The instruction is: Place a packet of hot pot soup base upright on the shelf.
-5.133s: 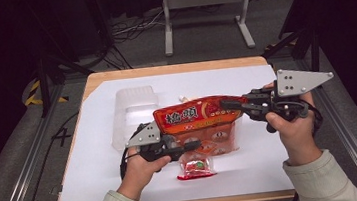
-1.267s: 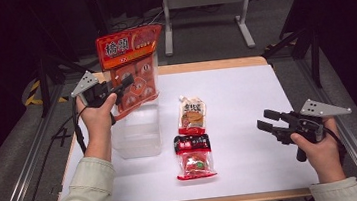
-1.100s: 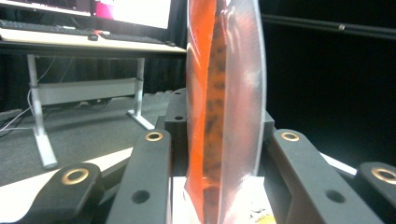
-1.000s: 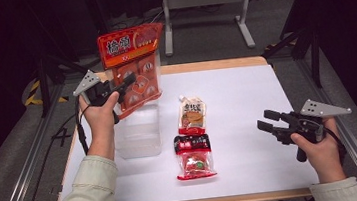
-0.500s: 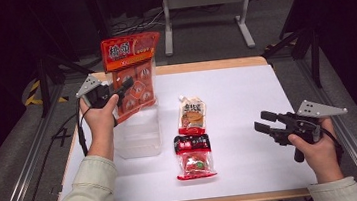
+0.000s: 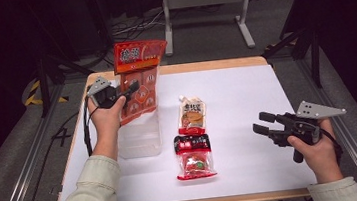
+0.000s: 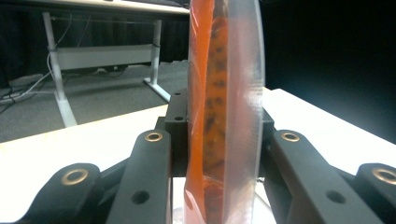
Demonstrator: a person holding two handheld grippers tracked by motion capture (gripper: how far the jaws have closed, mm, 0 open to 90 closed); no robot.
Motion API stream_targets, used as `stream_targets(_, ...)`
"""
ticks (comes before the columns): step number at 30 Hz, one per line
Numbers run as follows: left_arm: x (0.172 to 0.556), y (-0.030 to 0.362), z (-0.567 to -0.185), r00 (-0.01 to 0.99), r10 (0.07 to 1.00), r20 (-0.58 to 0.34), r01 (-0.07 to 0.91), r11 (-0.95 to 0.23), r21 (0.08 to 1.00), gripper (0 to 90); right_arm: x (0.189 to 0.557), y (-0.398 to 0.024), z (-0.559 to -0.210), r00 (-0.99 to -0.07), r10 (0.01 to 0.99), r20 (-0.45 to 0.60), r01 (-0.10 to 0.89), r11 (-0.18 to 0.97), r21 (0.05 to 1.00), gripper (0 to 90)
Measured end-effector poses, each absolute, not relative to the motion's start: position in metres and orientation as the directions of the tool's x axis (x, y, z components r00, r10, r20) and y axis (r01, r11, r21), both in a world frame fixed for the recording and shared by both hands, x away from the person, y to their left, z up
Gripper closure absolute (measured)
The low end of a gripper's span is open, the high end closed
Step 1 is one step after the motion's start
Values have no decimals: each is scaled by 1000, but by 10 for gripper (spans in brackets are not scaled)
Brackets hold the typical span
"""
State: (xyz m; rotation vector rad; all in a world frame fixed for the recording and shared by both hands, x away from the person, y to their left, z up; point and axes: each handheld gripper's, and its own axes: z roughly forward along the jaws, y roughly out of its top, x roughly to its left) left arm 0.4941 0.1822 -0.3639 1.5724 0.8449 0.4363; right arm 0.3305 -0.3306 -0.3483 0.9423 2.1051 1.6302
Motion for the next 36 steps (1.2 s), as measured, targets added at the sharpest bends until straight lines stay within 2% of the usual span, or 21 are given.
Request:
stream_targets(11, 495, 184, -363, 653, 725, -219, 313, 5, 950, 704, 331, -328, -349, -739, 659, 141, 303, 137, 943, 447)
stream_targets(17, 494, 180, -352, 650, 736, -187, 364, -87, 927, 703, 331, -327, -349, -742, 655, 143, 305, 139, 942, 445)
stream_targets(24, 494, 187, -356, 639, 745, -193, 415, -122, 902, 703, 331, -326, -349, -744, 653, 142, 302, 139, 943, 444)
stream_targets(29, 492, 185, -359, 658, 733, -171, 441, -191, 877, 703, 331, -325, -349, -746, 650, 145, 305, 141, 942, 442)
stream_targets(36, 491, 195, -360, 649, 734, -201, 486, -196, 852, 702, 330, -324, -349, -750, 645, 143, 304, 146, 941, 437)
